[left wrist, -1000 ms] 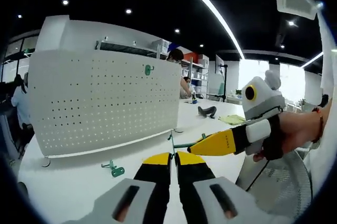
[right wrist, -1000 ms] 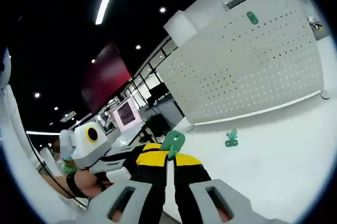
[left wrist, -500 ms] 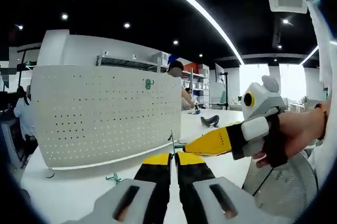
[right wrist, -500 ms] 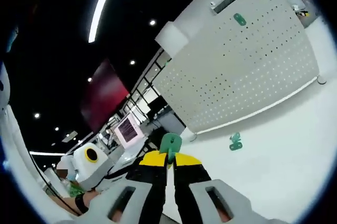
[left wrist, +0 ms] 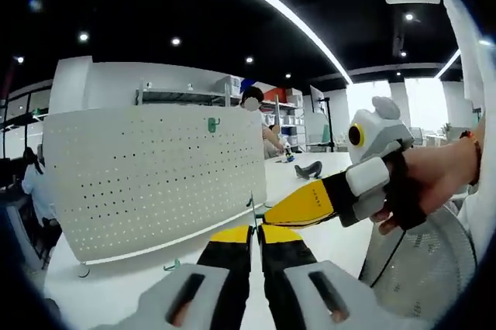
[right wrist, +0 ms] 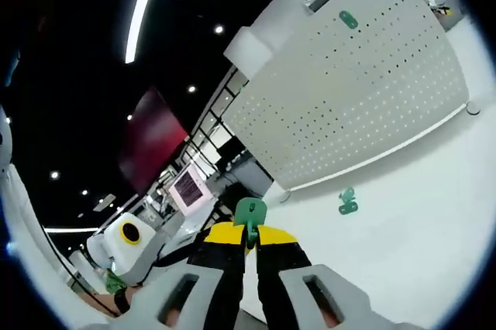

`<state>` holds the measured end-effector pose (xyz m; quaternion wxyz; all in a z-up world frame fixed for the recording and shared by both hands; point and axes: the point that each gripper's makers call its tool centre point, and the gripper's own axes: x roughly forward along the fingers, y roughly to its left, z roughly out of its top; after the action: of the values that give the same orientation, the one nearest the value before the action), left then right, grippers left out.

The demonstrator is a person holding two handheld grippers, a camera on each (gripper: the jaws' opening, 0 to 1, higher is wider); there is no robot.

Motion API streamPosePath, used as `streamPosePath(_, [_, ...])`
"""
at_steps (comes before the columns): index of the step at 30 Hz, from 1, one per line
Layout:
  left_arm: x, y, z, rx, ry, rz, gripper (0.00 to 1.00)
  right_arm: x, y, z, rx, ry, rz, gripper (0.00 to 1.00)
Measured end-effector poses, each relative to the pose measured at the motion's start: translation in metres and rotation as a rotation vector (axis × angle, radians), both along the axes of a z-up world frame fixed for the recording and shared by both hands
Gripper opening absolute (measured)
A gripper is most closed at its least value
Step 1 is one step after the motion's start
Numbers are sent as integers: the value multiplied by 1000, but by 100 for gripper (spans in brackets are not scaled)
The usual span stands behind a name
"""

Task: Insert the hook assembly into the mounting plate slot until the hook locks in place.

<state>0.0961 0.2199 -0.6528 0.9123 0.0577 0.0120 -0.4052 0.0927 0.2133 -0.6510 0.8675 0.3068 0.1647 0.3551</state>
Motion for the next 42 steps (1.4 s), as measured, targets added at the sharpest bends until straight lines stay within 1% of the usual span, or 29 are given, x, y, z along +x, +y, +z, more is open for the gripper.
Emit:
streamPosePath(4, [1, 1, 1, -14, 6, 5, 4, 1, -1, 1, -5, -6, 2, 3])
streamPosePath(7, [1, 1, 1, -6, 2, 5, 4, 0, -1, 2, -8, -6, 1, 2])
streamPosePath(8, [1, 0, 1, -12, 7, 2, 5, -1, 0, 2, -20, -6, 2, 2])
streamPosePath(9, [1, 0, 0, -15, 14, -1, 5, 0, -1, 2, -46, -19, 1, 1])
streamPosePath(11, [1, -1, 0, -15, 16, -4, 5, 0, -1, 2, -55, -8, 1, 1])
streamPosePath(13, [2, 0, 1, -31, 35, -1, 5, 1, -1, 2, -52, -1, 4, 1])
streamPosePath(14, [3, 0, -1, -21, 42, -4, 5, 2, -4, 0, -61, 8, -10, 1])
streamPosePath(16, [2, -1, -4, -1, 52, -7, 6, 3, -6, -2, -119, -22, -7, 1])
streamPosePath(17, [1, -1, -5, 4, 57, -13, 6, 4, -6, -4, -136, -21, -7, 1])
streamPosePath(19, [1, -1, -5, -13, 73, -10, 6, 3, -6, -3, -127, -17, 0, 1])
streamPosePath(20, [1, -1, -5, -16, 71, -9, 6, 4, -6, -3, -130, -20, -1, 1])
streamPosePath(22, [1, -1, -5, -15, 74, -9, 6, 3, -6, -5, -155, -35, 9, 1])
streamPosePath(23, [1, -1, -7, -21, 92, -8, 6, 3, -5, -5, -163, -40, 9, 1])
streamPosePath(24, [1, -1, -7, -26, 98, -8, 5, 3, -5, -4, -161, -49, 13, 1])
streamPosePath(26, [2, 1, -7, -47, 133, -2, 5, 2, -4, -5, -156, -54, 22, 2])
streamPosePath(27, [2, 1, -5, -68, 139, 2, 5, 1, -4, -5, -160, -54, 26, 2])
streamPosePath(29, [1, 1, -4, -61, 129, 0, 4, 1, -4, -5, -154, -61, 28, 2])
streamPosePath(31, [1, 1, -4, -51, 121, 7, 4, 2, -5, -5, -181, -87, 30, 2])
streamPosePath(32, [2, 1, -3, -54, 115, 15, 3, 2, -4, -5, -191, -90, 36, 4])
streamPosePath(33, [3, 2, -2, -69, 120, 23, 2, 2, -4, -7, -194, -80, 36, 7])
streamPosePath(34, [4, 2, -3, -65, 125, 29, 2, 1, -4, -8, -198, -76, 48, 7])
streamPosePath(35, [5, 2, -3, -54, 107, 26, 2, 1, -4, -7, -193, -74, 43, 3])
streamPosePath(36, [4, 0, -2, -62, 100, 18, 2, 6, -9, -3, -224, -119, -11, 2])
streamPosePath(37, [5, -1, 0, -69, 93, 22, 2, 5, -8, -3, -250, -140, -2, 2])
streamPosePath(38, [6, 0, 1, -76, 98, 30, 2, 5, -6, -2, -263, -163, 6, 2])
streamPosePath(40, [7, 0, -2, -55, 103, 34, 2, 4, -3, -6, -213, -92, 16, 2])
streamPosePath(42, [7, 1, -2, -58, 101, 35, 2, 6, -5, -6, -197, -86, 15, 3])
